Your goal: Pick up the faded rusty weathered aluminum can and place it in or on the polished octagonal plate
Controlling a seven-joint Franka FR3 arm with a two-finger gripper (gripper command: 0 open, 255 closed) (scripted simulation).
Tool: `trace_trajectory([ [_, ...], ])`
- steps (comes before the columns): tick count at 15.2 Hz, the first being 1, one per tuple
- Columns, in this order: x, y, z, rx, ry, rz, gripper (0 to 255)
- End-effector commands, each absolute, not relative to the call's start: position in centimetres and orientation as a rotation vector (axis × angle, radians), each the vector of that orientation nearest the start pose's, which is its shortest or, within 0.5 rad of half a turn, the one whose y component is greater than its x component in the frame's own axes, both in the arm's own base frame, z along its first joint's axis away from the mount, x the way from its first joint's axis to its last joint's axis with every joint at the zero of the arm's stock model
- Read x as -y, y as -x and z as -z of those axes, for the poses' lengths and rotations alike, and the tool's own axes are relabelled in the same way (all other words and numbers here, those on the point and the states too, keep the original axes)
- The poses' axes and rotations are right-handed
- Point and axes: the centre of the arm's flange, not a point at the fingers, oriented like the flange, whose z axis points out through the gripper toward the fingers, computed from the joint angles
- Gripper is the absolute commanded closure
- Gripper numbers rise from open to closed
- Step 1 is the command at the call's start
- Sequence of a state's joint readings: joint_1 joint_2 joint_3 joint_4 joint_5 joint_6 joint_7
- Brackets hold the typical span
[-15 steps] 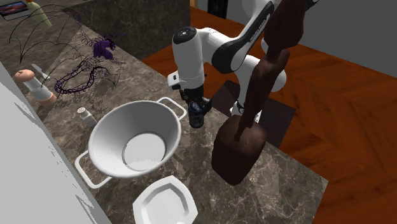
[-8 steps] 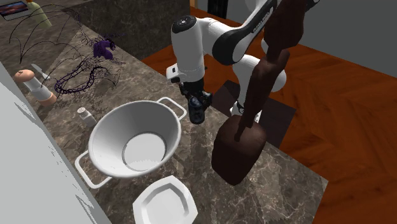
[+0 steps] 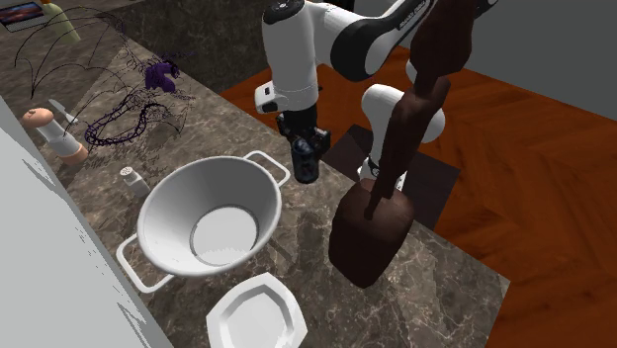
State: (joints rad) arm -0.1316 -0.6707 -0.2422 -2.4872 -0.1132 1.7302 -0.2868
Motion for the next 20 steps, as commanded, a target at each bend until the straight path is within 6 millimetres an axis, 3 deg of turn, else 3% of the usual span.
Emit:
trace_trajectory([
  [1, 14.1, -31.2, -50.7, -0.008, 3.072, -0.126, 255],
  [2, 14.1, -31.2, -51.2, -0.008, 3.072, -0.126, 255],
  [20, 6.0, -53.5, -53.1, -0.008, 3.072, -0.126, 255],
])
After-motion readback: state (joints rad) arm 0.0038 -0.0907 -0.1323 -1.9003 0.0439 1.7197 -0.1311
